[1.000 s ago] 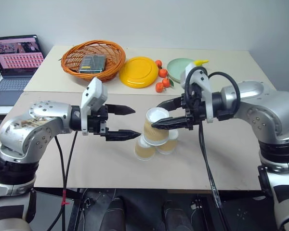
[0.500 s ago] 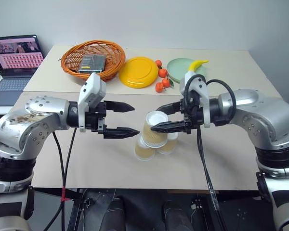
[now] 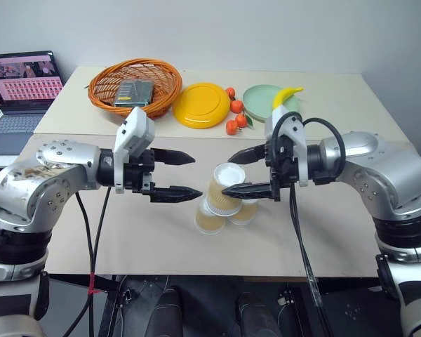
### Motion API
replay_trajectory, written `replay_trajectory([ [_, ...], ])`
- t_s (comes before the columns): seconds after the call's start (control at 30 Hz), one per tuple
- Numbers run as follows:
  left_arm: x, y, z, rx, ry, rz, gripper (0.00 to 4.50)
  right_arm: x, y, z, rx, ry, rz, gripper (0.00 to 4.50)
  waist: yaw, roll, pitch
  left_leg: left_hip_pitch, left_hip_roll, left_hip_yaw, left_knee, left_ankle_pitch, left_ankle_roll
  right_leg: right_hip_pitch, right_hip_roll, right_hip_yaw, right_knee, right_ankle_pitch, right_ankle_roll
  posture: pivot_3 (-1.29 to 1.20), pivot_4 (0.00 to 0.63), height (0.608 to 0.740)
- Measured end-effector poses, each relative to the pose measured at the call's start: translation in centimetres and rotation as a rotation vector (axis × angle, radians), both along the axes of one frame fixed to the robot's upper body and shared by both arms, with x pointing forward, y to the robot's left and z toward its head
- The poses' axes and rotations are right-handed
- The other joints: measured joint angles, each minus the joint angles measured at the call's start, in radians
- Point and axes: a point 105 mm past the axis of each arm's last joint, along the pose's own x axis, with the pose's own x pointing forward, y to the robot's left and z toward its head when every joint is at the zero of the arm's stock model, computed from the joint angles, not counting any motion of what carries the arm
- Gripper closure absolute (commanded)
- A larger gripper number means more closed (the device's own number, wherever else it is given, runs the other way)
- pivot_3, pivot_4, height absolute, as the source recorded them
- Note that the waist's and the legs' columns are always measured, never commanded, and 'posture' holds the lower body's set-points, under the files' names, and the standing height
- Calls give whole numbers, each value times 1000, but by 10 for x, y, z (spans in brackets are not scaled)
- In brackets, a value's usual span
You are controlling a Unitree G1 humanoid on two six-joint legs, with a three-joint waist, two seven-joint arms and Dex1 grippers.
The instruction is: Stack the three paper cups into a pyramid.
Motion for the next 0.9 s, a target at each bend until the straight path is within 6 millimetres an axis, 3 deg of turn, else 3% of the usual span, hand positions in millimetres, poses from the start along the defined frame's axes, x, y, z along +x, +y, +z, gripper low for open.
replay_trajectory([
  [0.47,2,0,-3,6,6,8,0,0,0,6,-4,-8,2,75,0,0,0,0,0,0,0,0,0,0,0,0,0,0,0,0,150,732],
  [0.9,7,0,-1,13,-11,3,0,-17,0,12,-25,11,66,75,1,0,0,0,0,0,0,0,0,0,0,0,0,0,0,0,150,732],
])
